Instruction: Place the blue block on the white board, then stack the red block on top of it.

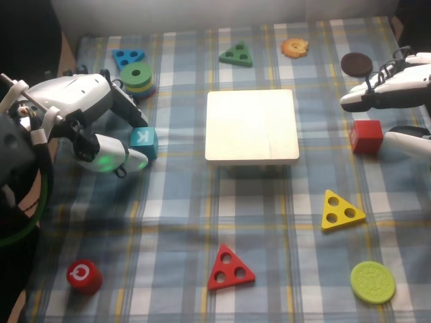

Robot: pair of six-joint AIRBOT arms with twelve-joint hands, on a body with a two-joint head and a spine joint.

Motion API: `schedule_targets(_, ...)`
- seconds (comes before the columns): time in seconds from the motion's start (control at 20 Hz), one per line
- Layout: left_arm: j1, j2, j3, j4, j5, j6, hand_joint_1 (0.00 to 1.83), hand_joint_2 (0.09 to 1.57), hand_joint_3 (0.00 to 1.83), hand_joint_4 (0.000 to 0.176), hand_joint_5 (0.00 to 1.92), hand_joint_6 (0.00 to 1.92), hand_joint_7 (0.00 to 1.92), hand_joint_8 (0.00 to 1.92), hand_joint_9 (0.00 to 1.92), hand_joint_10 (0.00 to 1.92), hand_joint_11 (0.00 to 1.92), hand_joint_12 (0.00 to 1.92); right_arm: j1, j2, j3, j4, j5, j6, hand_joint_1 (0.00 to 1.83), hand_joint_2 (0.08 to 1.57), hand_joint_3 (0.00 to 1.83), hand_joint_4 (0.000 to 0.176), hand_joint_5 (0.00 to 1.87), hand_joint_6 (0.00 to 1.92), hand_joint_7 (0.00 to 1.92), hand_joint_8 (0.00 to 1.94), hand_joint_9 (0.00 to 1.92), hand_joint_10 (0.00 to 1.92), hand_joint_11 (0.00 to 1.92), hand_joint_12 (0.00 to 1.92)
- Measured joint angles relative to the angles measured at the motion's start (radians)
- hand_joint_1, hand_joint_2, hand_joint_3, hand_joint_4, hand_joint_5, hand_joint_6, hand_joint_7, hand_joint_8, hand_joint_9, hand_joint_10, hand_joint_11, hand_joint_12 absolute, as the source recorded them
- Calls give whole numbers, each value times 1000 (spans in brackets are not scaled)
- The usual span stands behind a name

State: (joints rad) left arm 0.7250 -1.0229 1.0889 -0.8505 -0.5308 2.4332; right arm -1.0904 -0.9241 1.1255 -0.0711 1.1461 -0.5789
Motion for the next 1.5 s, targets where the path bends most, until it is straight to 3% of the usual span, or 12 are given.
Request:
schedule_targets(0.1,-7,-9,2,-1,-1,0,965,995,7,31,951,15,556,11,483,14,99,165,0,0,0,3,2,0,752,1383,0,0,649,5,695,10,661,12,400,567)
schedule_targets(0.15,-10,-9,2,0,1,-1,1031,1061,5,131,1032,678,610,27,530,14,115,200,0,0,0,3,2,0,754,1385,1,0,649,5,699,10,664,12,402,568)
schedule_targets(0.2,-10,-9,2,-1,-2,0,1049,1114,10,66,964,955,664,26,569,16,147,228,0,0,0,4,1,0,740,1391,3,0,647,3,698,7,665,9,404,570)
schedule_targets(0.3,-10,-9,2,-3,-3,-1,1048,1177,3,0,861,1159,710,13,589,6,152,251,-5,0,0,11,3,0,736,1393,3,0,649,3,697,4,663,6,400,570)
schedule_targets(0.65,-23,-3,-27,8,-33,-10,1060,1159,0,0,899,1101,744,5,594,1,155,310,-11,0,-2,19,7,1,730,1398,3,0,647,0,693,1,661,2,394,575)
schedule_targets(0.95,-79,42,-80,182,-79,-132,1067,1148,0,0,918,1073,722,0,553,0,121,332,-11,0,-2,22,8,1,695,1406,3,0,647,1,695,1,660,0,389,574)
schedule_targets(1.15,-124,40,-89,293,-89,-232,1066,1145,0,5,924,1063,717,0,559,0,46,549,-11,0,-2,23,8,0,697,1405,2,0,652,2,698,2,663,2,392,576)
schedule_targets(1.25,-145,22,-89,333,-90,-267,1059,1127,0,50,958,1009,729,3,555,2,36,594,-11,-2,-2,22,8,1,683,1408,2,0,657,3,701,3,669,4,404,580)
schedule_targets(1.35,-163,-1,-89,365,-86,-272,1070,1124,0,24,965,999,734,1,574,2,22,672,-11,-3,-2,23,8,1,684,1408,1,0,658,3,707,4,672,4,398,579)
schedule_targets(1.4,-171,-13,-89,380,-89,-271,1070,1124,0,24,965,999,734,1,574,2,22,672,-11,-5,-2,22,9,1,684,1408,1,0,658,3,707,4,672,4,398,579)
schedule_targets(1.45,-174,-36,-85,397,-87,-273,1059,1126,0,47,960,1007,739,3,572,0,3,685,-11,-6,0,22,8,1,675,1405,0,0,661,3,710,3,672,3,397,583)
schedule_targets(1.5,-174,-46,-82,399,-83,-273,1065,1124,0,37,965,999,747,5,561,0,0,672,-11,-7,2,22,8,1,676,1407,1,0,663,3,712,4,674,3,401,588)
